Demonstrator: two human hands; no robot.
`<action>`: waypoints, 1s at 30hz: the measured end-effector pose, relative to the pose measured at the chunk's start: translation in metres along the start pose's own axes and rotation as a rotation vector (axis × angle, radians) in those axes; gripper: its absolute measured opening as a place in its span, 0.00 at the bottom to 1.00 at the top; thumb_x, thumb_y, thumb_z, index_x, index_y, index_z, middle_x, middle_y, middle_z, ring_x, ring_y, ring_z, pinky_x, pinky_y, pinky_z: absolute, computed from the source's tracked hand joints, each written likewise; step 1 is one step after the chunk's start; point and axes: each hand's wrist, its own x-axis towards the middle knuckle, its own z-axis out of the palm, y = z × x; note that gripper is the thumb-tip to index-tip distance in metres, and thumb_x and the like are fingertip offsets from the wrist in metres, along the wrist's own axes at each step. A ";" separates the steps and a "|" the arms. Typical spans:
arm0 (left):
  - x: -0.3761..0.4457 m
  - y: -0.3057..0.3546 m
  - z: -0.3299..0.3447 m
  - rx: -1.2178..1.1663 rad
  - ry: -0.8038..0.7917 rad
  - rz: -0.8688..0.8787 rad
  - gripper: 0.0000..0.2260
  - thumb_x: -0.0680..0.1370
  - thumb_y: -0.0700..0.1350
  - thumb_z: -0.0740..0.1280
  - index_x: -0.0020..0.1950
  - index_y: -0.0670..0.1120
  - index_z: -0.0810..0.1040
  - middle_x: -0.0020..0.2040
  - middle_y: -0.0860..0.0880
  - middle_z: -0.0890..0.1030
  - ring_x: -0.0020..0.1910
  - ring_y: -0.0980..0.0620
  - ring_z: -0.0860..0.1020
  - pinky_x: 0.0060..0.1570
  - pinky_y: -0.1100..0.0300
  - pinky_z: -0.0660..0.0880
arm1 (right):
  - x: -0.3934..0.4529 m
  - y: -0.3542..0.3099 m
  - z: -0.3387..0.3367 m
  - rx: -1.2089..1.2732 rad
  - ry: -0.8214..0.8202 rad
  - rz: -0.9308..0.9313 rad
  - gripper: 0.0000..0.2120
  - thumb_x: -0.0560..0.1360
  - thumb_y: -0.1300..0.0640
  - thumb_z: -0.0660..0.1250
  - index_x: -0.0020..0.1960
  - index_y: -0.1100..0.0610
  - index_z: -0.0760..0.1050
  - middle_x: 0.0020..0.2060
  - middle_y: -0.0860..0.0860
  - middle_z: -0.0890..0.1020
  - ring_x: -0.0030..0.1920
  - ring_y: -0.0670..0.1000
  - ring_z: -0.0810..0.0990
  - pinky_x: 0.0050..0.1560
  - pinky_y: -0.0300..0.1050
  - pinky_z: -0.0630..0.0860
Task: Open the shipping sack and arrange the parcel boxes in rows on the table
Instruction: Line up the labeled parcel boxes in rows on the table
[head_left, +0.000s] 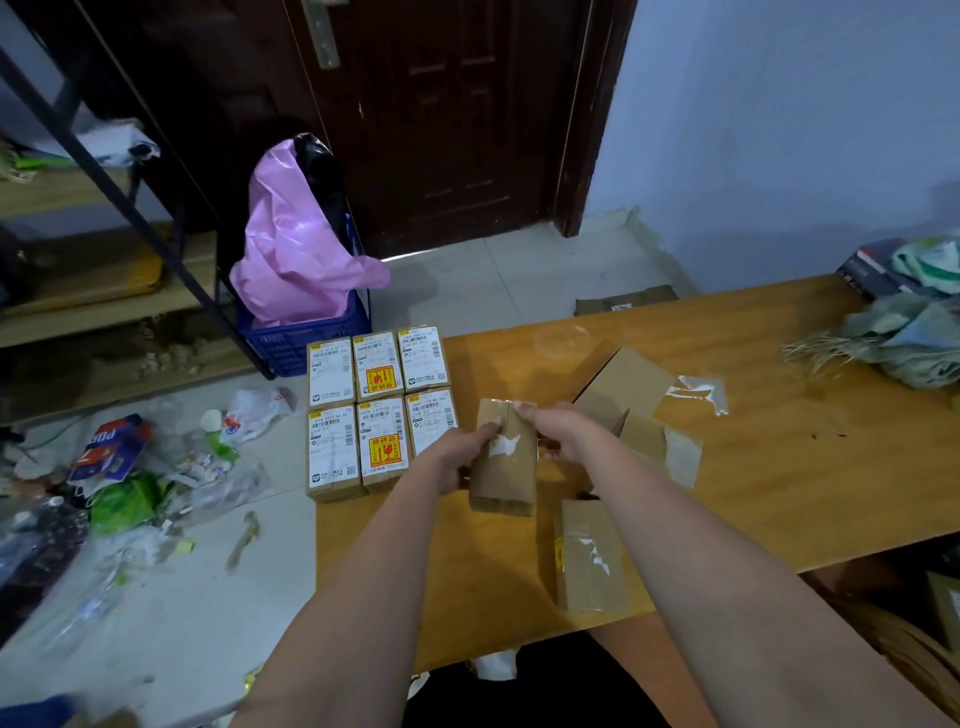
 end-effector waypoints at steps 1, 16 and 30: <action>-0.002 0.000 -0.001 0.002 -0.002 0.007 0.24 0.76 0.57 0.70 0.63 0.42 0.74 0.56 0.44 0.81 0.53 0.45 0.79 0.49 0.51 0.78 | 0.000 0.000 0.001 -0.004 -0.002 0.000 0.24 0.77 0.44 0.68 0.63 0.57 0.65 0.54 0.54 0.75 0.53 0.55 0.76 0.52 0.50 0.76; 0.008 -0.018 -0.024 -0.043 0.039 0.008 0.23 0.75 0.55 0.73 0.62 0.41 0.76 0.56 0.42 0.81 0.56 0.41 0.80 0.55 0.45 0.78 | -0.024 0.028 0.007 -1.014 -0.103 0.128 0.17 0.81 0.61 0.58 0.68 0.65 0.71 0.62 0.60 0.76 0.63 0.60 0.77 0.65 0.54 0.74; 0.007 -0.018 -0.033 -0.045 0.019 -0.009 0.21 0.75 0.54 0.72 0.61 0.41 0.77 0.53 0.44 0.81 0.51 0.43 0.80 0.51 0.47 0.78 | 0.006 0.065 0.027 -1.455 -0.192 0.278 0.24 0.83 0.53 0.58 0.74 0.64 0.64 0.71 0.59 0.68 0.70 0.61 0.68 0.69 0.53 0.67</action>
